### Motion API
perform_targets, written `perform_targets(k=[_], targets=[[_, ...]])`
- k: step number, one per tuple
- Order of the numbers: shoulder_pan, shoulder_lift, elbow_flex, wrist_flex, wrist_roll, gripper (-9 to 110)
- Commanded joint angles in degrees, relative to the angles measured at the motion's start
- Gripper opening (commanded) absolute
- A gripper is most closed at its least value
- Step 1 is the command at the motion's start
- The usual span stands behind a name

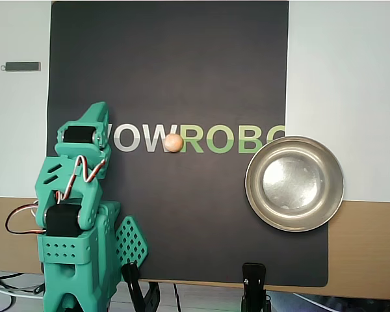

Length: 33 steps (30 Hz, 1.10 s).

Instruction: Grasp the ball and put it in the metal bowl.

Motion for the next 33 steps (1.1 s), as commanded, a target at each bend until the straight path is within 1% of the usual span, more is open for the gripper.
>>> perform_targets(k=[1,18,23,33], targets=[[-0.35,3.16,2.02,0.26,-0.09,0],[-1.05,2.64,0.26,1.49,-0.26,0],[-1.05,-5.1,-10.28,9.4,-0.26,0],[-0.97,-34.72,-41.31,27.16,-0.35,0]])
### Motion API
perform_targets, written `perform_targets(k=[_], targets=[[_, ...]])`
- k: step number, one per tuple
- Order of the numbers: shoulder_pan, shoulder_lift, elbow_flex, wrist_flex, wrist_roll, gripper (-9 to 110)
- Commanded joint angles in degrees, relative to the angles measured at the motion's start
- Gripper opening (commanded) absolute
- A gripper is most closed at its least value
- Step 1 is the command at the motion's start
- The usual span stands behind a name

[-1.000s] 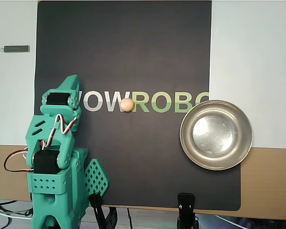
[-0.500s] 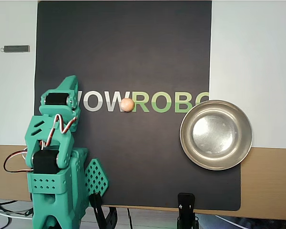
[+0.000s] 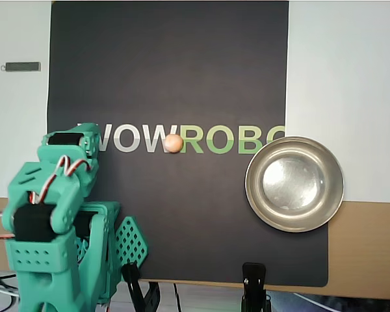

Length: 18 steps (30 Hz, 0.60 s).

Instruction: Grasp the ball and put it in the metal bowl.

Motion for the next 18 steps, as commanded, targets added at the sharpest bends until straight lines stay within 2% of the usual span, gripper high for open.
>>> perform_targets(k=[1,18], targets=[[0.0,-9.58,-12.13,4.13,-0.35,0],[0.0,-46.23,-45.44,22.15,-0.44,0]])
